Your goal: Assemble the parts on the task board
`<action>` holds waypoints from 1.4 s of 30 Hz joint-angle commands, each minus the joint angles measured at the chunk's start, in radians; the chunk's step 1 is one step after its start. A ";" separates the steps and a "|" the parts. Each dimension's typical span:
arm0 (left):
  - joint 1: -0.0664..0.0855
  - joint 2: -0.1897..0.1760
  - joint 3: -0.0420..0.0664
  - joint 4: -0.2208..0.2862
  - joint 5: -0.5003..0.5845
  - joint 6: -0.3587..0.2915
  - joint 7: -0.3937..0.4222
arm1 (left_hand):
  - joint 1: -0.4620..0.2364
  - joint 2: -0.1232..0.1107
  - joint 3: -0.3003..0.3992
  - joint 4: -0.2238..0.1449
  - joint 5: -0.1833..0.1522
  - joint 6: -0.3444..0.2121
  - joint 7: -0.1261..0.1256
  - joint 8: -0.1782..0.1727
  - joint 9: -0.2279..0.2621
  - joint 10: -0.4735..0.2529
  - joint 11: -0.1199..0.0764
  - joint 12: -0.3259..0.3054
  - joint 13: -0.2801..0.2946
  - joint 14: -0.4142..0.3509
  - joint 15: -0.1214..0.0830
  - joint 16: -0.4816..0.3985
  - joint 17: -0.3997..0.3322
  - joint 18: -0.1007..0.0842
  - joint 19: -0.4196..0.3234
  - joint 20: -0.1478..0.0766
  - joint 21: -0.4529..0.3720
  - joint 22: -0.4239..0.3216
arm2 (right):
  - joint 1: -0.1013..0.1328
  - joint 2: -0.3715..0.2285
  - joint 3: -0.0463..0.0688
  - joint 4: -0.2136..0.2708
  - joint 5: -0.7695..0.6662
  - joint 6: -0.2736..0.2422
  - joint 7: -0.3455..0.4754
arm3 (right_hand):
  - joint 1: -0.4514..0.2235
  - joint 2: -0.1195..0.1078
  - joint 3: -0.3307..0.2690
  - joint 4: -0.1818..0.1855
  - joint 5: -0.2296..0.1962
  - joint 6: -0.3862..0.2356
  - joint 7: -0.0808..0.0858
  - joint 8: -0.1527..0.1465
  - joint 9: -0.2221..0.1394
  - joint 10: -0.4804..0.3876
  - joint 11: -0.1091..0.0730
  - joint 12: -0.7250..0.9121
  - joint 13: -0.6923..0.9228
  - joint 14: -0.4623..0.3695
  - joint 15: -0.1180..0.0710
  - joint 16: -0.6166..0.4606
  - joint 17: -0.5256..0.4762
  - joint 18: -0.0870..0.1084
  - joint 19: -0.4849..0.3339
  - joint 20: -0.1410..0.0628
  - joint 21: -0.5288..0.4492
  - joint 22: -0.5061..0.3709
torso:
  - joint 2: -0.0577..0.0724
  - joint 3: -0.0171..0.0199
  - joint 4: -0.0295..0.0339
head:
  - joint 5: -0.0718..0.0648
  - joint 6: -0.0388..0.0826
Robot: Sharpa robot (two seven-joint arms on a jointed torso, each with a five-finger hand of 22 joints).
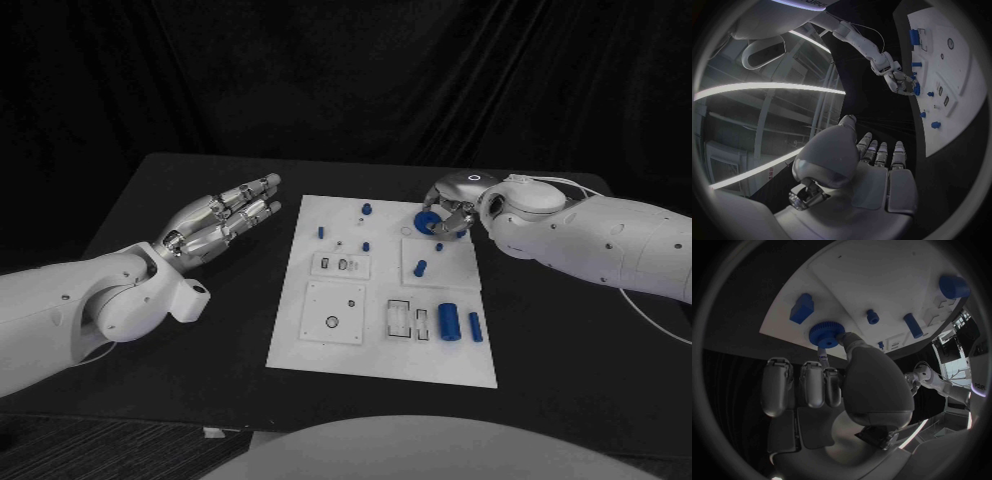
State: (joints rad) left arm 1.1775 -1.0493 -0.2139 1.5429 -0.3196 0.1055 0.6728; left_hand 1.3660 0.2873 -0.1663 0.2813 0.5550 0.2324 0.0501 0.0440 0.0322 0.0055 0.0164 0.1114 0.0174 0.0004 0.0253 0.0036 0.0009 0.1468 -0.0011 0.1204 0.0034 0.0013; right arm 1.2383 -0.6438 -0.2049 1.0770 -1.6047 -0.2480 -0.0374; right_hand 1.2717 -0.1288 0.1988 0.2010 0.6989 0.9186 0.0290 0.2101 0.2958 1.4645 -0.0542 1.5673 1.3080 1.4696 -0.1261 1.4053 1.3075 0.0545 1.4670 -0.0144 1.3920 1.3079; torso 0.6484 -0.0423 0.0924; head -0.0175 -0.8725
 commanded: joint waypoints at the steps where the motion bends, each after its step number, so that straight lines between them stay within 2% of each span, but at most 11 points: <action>1: -0.001 0.004 0.001 0.000 0.000 0.019 0.005 | 0.008 0.001 0.006 0.001 0.005 0.002 0.005 0.003 0.001 -0.002 0.007 0.003 0.001 0.000 0.004 -0.004 -0.001 0.018 0.001 0.006 -0.003 -0.001 | -0.001 -0.005 -0.002 0.013 -0.004 -0.007 0.012 | 0.007 0.011 0.004 -0.006 -0.016 0.002 0.003 0.049 0.078 0.106 0.002 0.004 0.263 0.056 -0.002 -0.006 0.011 0.007 0.008 -0.002 -0.005 0.057 | 0.000 -0.0007 -0.0018 | -0.001 0.000; 6: -0.001 0.008 0.001 -0.001 0.000 0.024 0.002 | 0.010 0.001 0.010 0.001 0.007 0.000 0.005 0.003 0.001 -0.002 0.007 0.002 0.001 0.000 0.009 -0.004 -0.001 0.020 0.001 0.011 -0.003 -0.001 | 0.012 -0.005 -0.002 0.025 -0.004 -0.012 0.012 | 0.005 0.011 0.005 -0.007 -0.025 -0.001 0.004 0.051 0.082 0.106 0.003 0.004 0.263 0.057 -0.002 -0.005 0.013 0.007 0.008 -0.002 -0.005 0.058 | 0.000 0.0000 -0.0009 | 0.000 0.000; 13: -0.001 0.011 0.001 -0.002 0.000 0.029 -0.002 | 0.011 0.001 0.011 0.001 0.007 0.000 0.005 0.004 0.001 -0.002 0.007 0.002 0.001 0.000 0.011 -0.004 -0.001 0.020 0.001 0.013 -0.003 -0.001 | 0.030 0.006 -0.002 0.041 -0.004 -0.015 0.013 | 0.004 0.012 0.006 -0.008 -0.034 -0.005 0.005 0.053 0.085 0.106 0.004 0.004 0.263 0.057 -0.001 -0.005 0.014 0.006 0.009 -0.001 -0.004 0.059 | 0.000 -0.0010 0.0002 | 0.002 0.000; 23: -0.001 0.012 0.001 -0.002 0.000 0.030 -0.006 | 0.011 0.000 0.012 0.000 0.007 0.000 0.005 0.004 0.001 -0.002 0.007 0.002 0.001 0.000 0.013 -0.004 -0.001 0.020 0.001 0.016 -0.003 -0.001 | 0.052 0.047 -0.002 0.057 -0.004 0.003 0.022 | 0.000 0.013 0.008 -0.009 -0.045 -0.011 0.008 0.053 0.088 0.106 0.006 0.004 0.263 0.057 0.000 -0.004 0.014 0.006 0.009 0.000 -0.004 0.060 | 0.000 0.0002 0.0003 | 0.001 0.000; 30: -0.001 0.013 0.001 -0.001 0.000 0.029 -0.009 | 0.012 0.000 0.013 0.000 0.008 0.001 0.006 0.004 0.001 -0.002 0.007 0.003 0.001 0.000 0.016 -0.004 -0.001 0.020 0.001 0.018 -0.003 -0.001 | 0.057 0.093 -0.002 0.040 -0.004 0.023 0.039 | -0.002 0.014 0.009 -0.009 -0.049 -0.013 0.009 0.053 0.089 0.106 0.007 0.004 0.263 0.058 0.000 -0.003 0.015 0.006 0.010 0.000 -0.003 0.061 | 0.000 0.0004 0.0005 | 0.000 0.000; 42: -0.001 0.018 0.001 -0.001 0.000 0.030 -0.010 | 0.013 -0.001 0.014 0.000 0.009 0.002 0.006 0.005 0.001 -0.002 0.007 0.004 0.001 0.000 0.019 -0.004 -0.001 0.021 0.001 0.021 -0.003 -0.001 | 0.057 0.177 -0.002 -0.017 -0.004 0.048 0.065 | -0.006 0.014 0.011 -0.009 -0.056 -0.020 0.014 0.049 0.088 0.106 0.011 0.004 0.263 0.058 0.002 -0.001 0.017 0.006 0.011 0.002 -0.003 0.062 | 0.000 0.0001 0.0016 | 0.001 0.000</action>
State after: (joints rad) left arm 1.1773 -1.0339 -0.2139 1.5398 -0.3199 0.1245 0.6536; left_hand 1.3660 0.2873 -0.1581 0.2841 0.5586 0.2324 0.0501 0.0437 0.0321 0.0054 0.0163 0.1113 0.0173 -0.0009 0.0382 0.0036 0.0017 0.1553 -0.0012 0.1346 0.0034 0.0012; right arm 1.2931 -0.4707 -0.2075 1.0663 -1.6050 -0.2203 0.0082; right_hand 1.2723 -0.1199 0.2041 0.1896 0.6486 0.8997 0.0391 0.2101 0.2955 1.4680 -0.0506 1.5673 1.3076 1.4695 -0.1261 1.4054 1.3074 0.0545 1.4669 -0.0143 1.3921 1.3077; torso 0.6484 -0.0421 0.0936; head -0.0174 -0.8725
